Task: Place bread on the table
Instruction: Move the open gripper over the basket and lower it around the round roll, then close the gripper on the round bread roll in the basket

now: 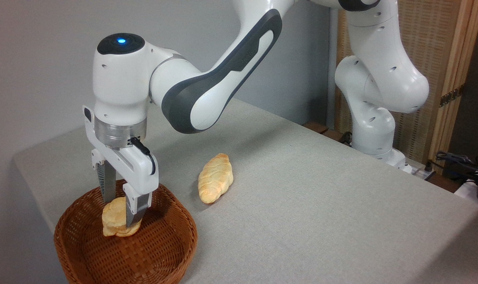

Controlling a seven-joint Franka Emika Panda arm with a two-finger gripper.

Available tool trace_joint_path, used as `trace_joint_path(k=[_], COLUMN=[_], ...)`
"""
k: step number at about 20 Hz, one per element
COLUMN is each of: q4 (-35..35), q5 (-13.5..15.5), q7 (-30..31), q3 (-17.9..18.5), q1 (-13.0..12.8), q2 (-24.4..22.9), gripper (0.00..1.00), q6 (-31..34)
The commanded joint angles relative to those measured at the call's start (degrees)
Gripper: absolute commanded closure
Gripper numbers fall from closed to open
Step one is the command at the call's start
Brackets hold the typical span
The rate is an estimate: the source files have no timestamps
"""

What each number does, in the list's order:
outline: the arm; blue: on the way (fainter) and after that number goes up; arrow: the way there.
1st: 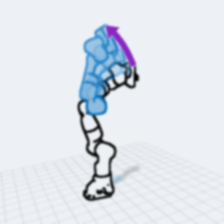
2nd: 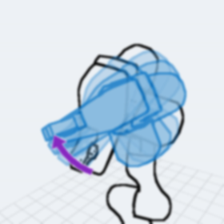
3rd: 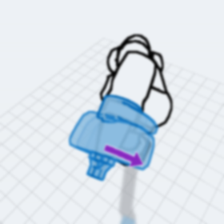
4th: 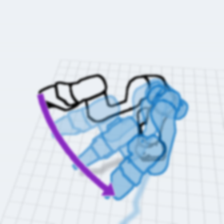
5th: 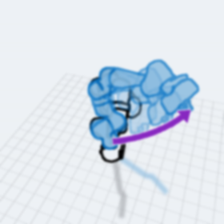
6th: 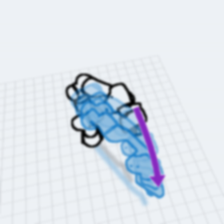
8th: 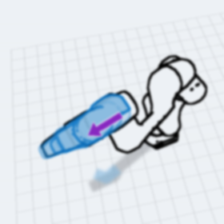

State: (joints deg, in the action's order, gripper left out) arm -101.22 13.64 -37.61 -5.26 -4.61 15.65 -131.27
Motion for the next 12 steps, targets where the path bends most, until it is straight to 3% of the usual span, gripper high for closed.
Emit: trace_joint_path(k=[1, 2, 4, 12], q4=[0.7, 0.7, 0.7, 0.5], q5=[-0.4, -1.3, -1.3, -1.4], q7=[0.1, -0.1, -0.2, -0.1], q3=[-0.1, -0.1, -0.1, -0.2], q1=[0.0, 0.0, 0.0, 0.0], q2=[0.5, 0.4, 0.4, 0.1], gripper=[0.06, 0.28, 0.56, 0.57], q6=[-0.6, -0.5, -0.1, 2.1])
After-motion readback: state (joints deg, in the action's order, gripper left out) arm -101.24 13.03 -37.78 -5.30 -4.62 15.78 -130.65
